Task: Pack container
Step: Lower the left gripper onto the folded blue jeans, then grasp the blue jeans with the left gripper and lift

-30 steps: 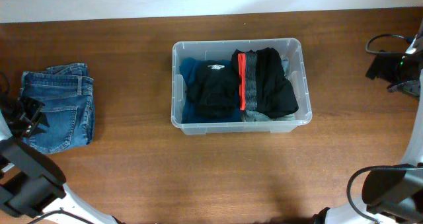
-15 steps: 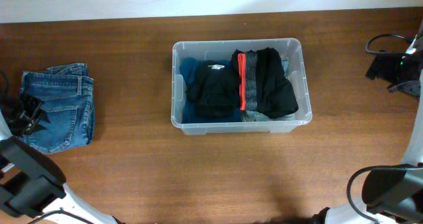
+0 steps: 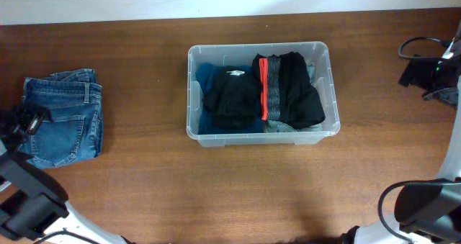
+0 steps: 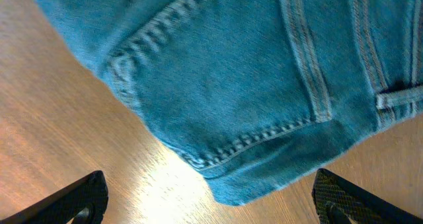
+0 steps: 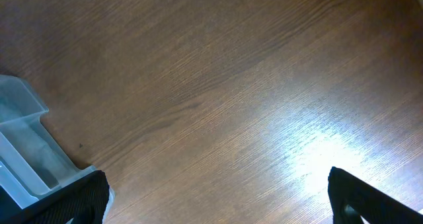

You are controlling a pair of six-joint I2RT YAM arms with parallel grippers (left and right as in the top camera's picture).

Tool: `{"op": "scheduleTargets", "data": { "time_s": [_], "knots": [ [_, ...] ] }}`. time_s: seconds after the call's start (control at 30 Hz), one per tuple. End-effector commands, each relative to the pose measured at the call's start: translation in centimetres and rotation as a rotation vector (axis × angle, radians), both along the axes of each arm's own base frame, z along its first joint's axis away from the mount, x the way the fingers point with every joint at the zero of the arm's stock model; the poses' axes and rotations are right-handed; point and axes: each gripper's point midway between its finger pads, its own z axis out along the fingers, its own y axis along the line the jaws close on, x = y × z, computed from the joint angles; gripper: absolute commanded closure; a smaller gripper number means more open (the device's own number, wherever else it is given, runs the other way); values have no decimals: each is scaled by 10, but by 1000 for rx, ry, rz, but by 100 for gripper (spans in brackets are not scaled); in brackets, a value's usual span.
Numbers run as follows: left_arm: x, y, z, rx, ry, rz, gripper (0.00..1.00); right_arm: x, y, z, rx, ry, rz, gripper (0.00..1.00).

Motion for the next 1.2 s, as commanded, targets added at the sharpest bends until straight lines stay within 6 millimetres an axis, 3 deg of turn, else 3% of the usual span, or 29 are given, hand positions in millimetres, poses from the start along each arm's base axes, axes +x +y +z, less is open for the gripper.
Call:
{"op": "scheduleTargets", "data": {
  "time_s": [0.0,0.13,0.37,0.5,0.9,1.07,1.17],
  "knots": [
    [-17,13,-9,-3,27,43,1,-1,-3,-1,-6,6,-18,2],
    [-29,16,-30,-37,38,92,1,-1,-3,-1,-6,6,-18,2],
    [-35,6,-84,-68,12,98,1,-1,-3,-1,-6,6,-18,2],
    [-24,-3,-109,-90,-82,37,1,-1,-3,-1,-6,6,-18,2],
    [-3,-15,-133,-113,-265,-23,2,-1,-3,-1,-6,6,-18,2],
    [0,-16,-129,-115,-281,-27,28,-1,-3,-1,-6,6,-18,1],
    [2,-16,-124,-108,-301,-55,52,-1,-3,-1,-6,6,-18,2]
  ]
}}
